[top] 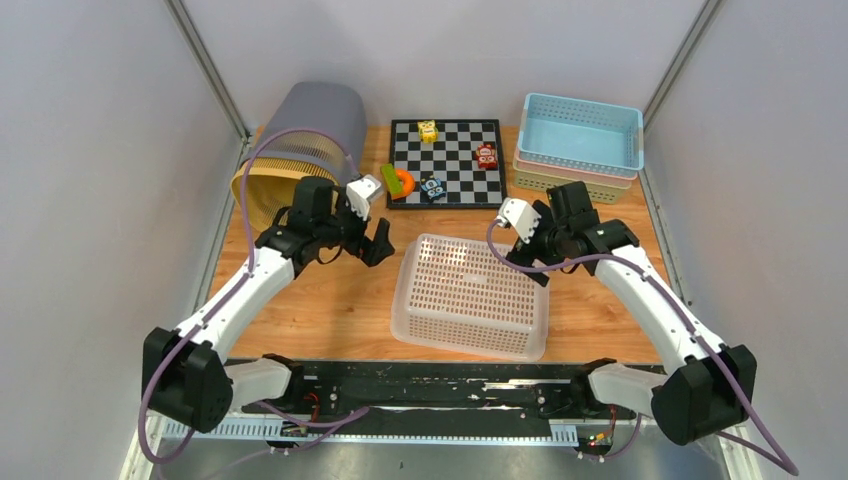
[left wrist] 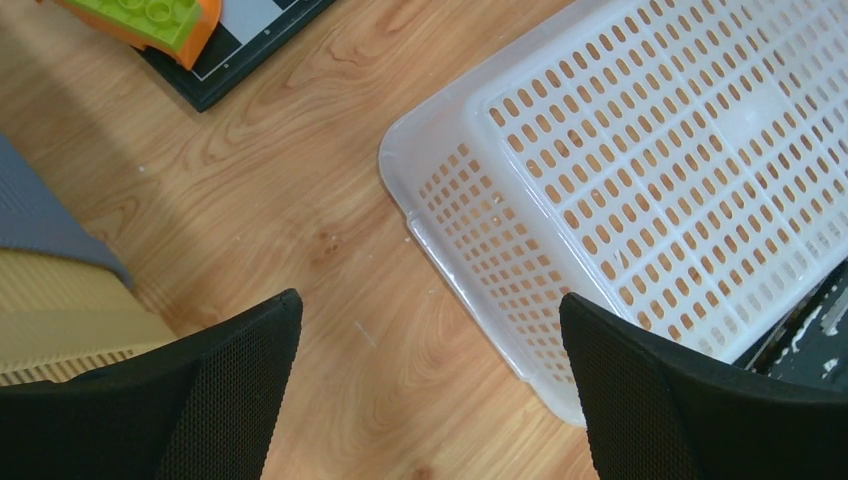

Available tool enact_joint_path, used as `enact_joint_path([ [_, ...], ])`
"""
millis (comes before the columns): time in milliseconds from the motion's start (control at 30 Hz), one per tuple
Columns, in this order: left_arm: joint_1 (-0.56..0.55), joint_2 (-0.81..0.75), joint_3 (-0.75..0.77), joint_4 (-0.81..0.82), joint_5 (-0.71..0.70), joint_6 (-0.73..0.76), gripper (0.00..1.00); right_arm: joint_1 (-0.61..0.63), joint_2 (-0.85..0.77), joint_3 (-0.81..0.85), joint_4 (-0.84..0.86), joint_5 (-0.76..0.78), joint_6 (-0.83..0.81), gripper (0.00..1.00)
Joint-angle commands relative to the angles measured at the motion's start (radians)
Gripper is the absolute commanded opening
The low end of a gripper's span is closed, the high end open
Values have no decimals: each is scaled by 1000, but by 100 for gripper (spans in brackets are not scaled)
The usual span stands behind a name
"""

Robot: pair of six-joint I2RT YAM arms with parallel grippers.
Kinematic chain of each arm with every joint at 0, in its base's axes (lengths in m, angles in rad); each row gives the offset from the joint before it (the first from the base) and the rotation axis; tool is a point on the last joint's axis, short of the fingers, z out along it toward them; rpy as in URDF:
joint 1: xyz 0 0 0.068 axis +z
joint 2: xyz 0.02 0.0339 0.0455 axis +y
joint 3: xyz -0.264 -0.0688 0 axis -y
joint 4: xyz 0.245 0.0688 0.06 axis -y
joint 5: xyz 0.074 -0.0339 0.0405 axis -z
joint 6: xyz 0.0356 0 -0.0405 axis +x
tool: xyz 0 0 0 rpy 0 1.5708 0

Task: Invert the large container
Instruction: Turn the container upside down at the center of the board.

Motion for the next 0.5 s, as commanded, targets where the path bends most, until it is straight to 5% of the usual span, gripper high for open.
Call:
enact_joint_path([
  [0,-6,-55,37,-102,0,135,100,11,29,-40,23,117,38,100],
  [467,-77,-21,-35,13,7,271,100,-54,103,-64,74,351,58,100],
])
